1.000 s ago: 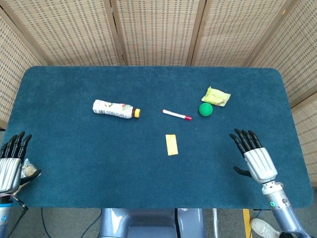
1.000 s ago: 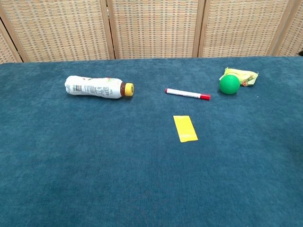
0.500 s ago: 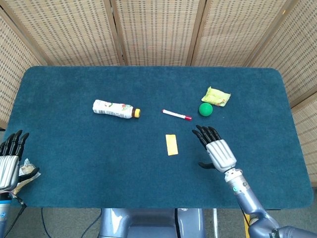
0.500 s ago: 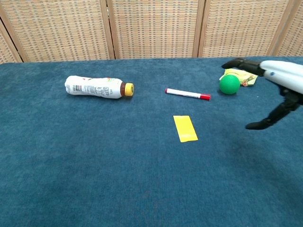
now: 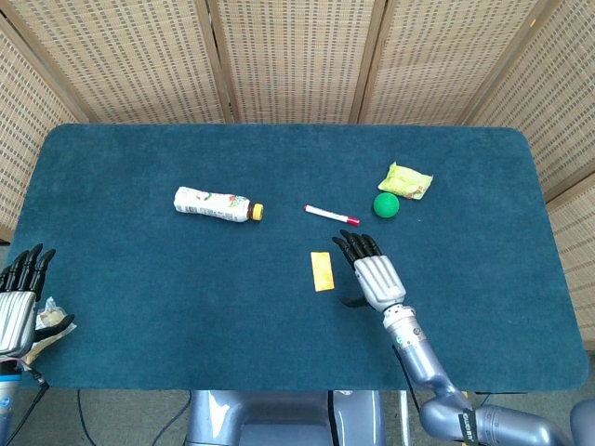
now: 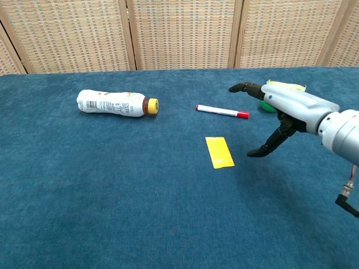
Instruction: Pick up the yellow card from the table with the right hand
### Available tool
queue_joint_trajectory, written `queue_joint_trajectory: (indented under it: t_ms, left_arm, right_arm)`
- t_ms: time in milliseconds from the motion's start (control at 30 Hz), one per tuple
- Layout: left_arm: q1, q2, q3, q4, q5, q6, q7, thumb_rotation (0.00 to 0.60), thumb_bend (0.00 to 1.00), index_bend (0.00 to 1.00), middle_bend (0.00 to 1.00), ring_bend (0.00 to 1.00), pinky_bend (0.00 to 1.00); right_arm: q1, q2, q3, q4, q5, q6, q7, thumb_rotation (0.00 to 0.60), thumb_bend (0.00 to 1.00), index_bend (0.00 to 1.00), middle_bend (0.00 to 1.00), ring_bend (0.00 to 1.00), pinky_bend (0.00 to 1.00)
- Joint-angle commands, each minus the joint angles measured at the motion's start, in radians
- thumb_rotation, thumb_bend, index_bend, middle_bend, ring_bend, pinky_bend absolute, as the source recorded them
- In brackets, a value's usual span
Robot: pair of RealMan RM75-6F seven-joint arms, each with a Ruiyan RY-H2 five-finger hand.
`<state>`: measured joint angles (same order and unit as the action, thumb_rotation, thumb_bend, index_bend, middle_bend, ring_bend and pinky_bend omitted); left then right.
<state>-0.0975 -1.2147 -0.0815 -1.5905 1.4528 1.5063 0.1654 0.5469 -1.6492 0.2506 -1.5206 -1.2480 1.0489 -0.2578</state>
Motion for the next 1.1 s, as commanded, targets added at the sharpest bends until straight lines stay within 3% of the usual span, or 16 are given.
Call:
queue_joint_trajectory:
  t_ms: [33, 500, 1100]
  left_arm:
    - [0.0, 0.001, -0.001, 0.0, -0.002, -0.001, -0.002, 0.6, 0.07, 0.0, 0.0, 0.0, 0.11]
    - [-0.002, 0.009, -0.004, 0.0, -0.012, -0.007, -0.023, 0.6, 0.07, 0.0, 0.0, 0.0, 0.11]
    - [-0.007, 0.008, -0.008, 0.008, -0.029, -0.02, -0.033, 0.6, 0.07, 0.0, 0.0, 0.0, 0.11]
  right_arm:
    - [0.017, -0.023, 0.013, 0.023, 0.034, -0.013, -0.009, 0.6, 0.2, 0.05, 0.0, 0.0, 0.0]
    - [0.062, -0.119, 0.015, 0.11, 0.123, -0.033, -0.035, 0.6, 0.2, 0.05, 0.0, 0.0, 0.0]
    - [0.1, -0.206, 0.001, 0.264, 0.127, -0.048, 0.003, 0.6, 0.2, 0.05, 0.0, 0.0, 0.0]
